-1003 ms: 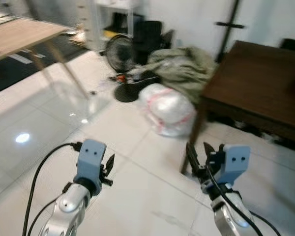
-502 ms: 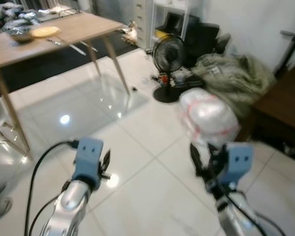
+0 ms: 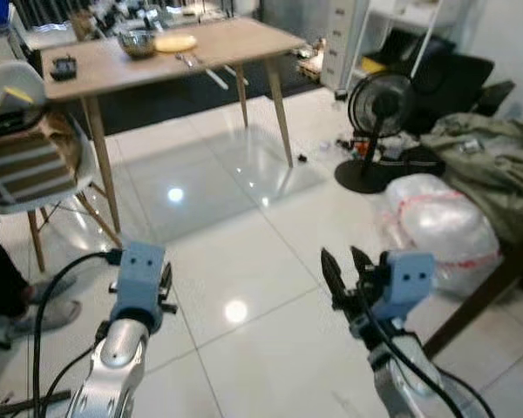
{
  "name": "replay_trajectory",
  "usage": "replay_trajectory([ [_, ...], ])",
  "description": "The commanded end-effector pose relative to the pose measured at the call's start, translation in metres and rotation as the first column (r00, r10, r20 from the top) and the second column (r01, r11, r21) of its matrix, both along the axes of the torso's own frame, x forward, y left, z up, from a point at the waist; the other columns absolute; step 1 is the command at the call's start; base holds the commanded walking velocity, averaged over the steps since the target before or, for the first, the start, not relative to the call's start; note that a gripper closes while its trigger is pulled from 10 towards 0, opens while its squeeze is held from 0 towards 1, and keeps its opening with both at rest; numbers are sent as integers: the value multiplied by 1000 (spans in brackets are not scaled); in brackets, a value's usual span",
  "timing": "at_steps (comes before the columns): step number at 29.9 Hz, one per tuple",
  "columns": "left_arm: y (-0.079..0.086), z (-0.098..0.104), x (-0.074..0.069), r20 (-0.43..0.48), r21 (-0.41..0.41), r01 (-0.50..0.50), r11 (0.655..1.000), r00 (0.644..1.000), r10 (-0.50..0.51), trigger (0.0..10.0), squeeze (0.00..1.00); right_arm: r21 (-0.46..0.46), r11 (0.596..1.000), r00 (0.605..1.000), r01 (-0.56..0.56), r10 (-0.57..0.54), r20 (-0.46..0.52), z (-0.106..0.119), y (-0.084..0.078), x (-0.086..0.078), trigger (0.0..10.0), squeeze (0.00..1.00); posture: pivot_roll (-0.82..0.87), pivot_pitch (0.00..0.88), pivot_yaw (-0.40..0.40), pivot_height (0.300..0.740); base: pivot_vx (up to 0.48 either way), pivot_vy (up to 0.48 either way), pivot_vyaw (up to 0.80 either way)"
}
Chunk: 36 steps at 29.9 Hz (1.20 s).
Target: Setting the table
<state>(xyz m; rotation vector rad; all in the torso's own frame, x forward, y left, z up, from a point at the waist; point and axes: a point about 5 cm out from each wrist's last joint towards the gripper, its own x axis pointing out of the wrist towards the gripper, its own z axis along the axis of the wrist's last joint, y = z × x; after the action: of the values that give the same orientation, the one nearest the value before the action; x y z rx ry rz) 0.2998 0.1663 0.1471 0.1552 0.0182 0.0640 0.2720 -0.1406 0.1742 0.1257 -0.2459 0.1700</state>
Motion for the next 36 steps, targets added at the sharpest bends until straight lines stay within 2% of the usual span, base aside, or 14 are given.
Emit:
replay_trajectory([
  [1, 4, -1, 1, 0, 7, -21, 1000, 1000, 21, 10000, 0, 3, 1000, 1000, -10, 10, -9, -2, 2, -1, 10000, 0, 35, 90, 91, 740, 480, 0, 0],
  [31, 2, -2, 2, 9, 13, -16, 1000, 1000, 16, 10000, 0, 12, 999, 999, -36, 36, -1, -2, 7, -2, 10000, 0, 42, 101, 92, 740, 474, 0, 0],
  [36, 1, -2, 2, 9, 12, -14, 1000, 1000, 14, 10000, 0, 14, 999, 999, -52, 52, 2, -1, 9, -2, 10000, 0, 43, 103, 91, 740, 472, 0, 542],
])
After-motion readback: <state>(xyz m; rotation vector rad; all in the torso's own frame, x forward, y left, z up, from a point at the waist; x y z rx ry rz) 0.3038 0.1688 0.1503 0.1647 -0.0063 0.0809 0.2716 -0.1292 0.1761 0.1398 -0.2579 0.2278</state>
